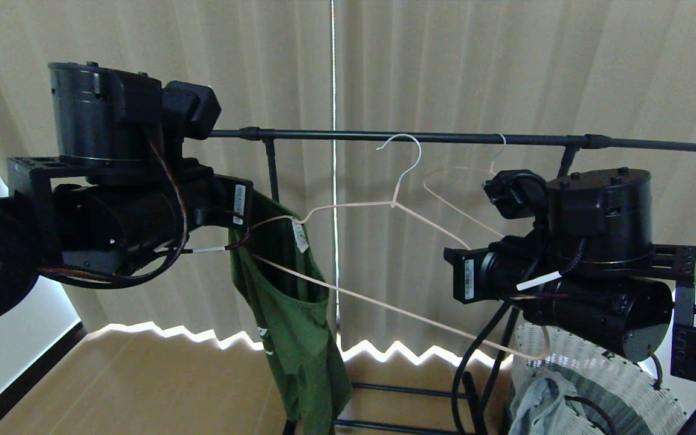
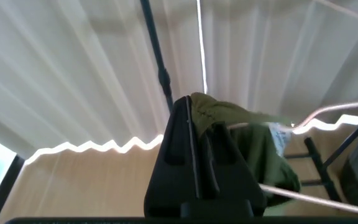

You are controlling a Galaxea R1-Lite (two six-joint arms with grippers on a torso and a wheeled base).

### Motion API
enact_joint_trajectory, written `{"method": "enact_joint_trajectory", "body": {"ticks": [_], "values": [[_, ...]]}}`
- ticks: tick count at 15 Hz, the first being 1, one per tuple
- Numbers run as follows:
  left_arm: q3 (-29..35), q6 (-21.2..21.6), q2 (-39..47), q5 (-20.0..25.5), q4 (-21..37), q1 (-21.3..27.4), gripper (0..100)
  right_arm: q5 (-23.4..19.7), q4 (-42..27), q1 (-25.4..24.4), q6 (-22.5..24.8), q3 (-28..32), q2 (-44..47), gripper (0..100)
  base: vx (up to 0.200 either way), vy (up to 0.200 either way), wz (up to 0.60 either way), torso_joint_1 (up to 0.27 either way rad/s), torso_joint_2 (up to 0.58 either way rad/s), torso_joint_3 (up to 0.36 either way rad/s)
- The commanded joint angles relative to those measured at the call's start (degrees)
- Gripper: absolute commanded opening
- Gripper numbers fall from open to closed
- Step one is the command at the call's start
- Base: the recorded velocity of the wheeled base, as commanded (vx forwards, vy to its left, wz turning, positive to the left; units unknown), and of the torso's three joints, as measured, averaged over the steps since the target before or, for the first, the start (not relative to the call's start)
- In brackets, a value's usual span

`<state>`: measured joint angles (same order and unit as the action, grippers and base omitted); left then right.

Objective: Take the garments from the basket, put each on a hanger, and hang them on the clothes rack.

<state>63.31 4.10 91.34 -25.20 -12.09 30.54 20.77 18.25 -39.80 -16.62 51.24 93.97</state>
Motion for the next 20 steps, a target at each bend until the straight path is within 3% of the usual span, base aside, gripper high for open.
{"method": "enact_joint_trajectory", "body": {"ticks": [1, 7, 12, 20], "values": [[-1.25, 0.74, -0.73, -0.03, -0.04, -0.13, 0, 0.32, 0.03, 0.16, 0.09, 0.27, -0.19, 0, 0.000, 0.000, 0.00, 0.000, 0.00, 0.000], [-1.61, 1.79, -0.90, -1.35, -0.12, 1.54, 0, 1.55, 0.12, 1.48, 1.15, 3.69, 2.36, 0, 0.000, 0.000, 0.00, 0.000, 0.00, 0.000], [-0.20, 1.53, 0.15, -1.35, -0.48, 4.44, 0, 2.17, 0.21, -1.59, 0.97, 7.74, 5.79, 0, 0.000, 0.000, 0.00, 0.000, 0.00, 0.000], [0.15, 4.61, 0.68, -1.26, -0.74, -2.32, 0, 2.17, 0.21, -3.09, 0.71, 5.54, 4.56, 0, 0.000, 0.000, 0.00, 0.000, 0.00, 0.000]]}}
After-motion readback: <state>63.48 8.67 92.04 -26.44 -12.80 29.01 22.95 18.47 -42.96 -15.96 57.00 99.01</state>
